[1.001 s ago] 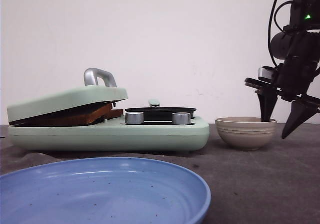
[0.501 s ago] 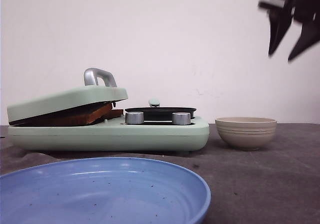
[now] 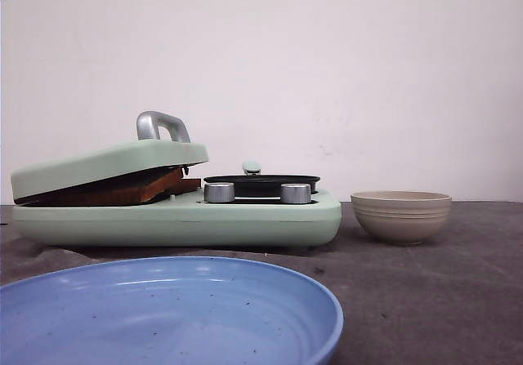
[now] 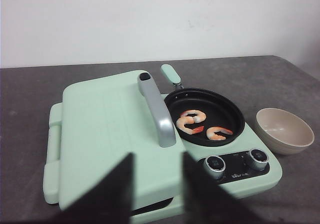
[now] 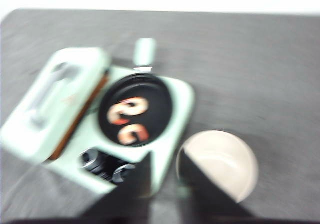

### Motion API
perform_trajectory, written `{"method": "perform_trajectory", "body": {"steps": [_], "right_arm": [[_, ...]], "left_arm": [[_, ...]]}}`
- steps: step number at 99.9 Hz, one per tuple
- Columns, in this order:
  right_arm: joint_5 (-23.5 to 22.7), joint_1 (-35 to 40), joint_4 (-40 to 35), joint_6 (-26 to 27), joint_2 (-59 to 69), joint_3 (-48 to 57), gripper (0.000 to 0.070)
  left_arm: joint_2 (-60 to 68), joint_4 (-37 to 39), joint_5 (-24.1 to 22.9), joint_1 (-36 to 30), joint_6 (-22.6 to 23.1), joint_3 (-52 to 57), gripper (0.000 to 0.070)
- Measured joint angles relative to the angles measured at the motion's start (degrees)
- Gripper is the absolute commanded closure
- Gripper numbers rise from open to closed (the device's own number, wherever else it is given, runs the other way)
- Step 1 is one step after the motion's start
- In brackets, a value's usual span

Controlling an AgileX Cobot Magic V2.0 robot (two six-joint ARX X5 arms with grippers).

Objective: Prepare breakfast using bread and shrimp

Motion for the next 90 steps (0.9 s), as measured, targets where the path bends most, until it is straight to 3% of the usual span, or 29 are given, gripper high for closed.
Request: {"method": "perform_trajectory", "body": {"steps": [20, 62, 90], "right_arm": [[6.0, 9.0, 4.3, -1.9, -4.4, -5.0, 0.0700], [10.5, 22.1, 41.7, -2.1, -20.3, -41.7, 0.0700], [16.5, 30.6, 53.3, 0.8, -23.9, -63.0, 0.0700]], "left_arm": [[-0.1, 0.0, 1.3, 0.0, -1.6, 0.0, 0.0700], [-5.7, 2.5, 4.5, 0.0, -4.2, -3.2, 0.0700], [-16.1, 3.1, 4.2, 0.0, -4.9, -15.0, 0.0700]]}}
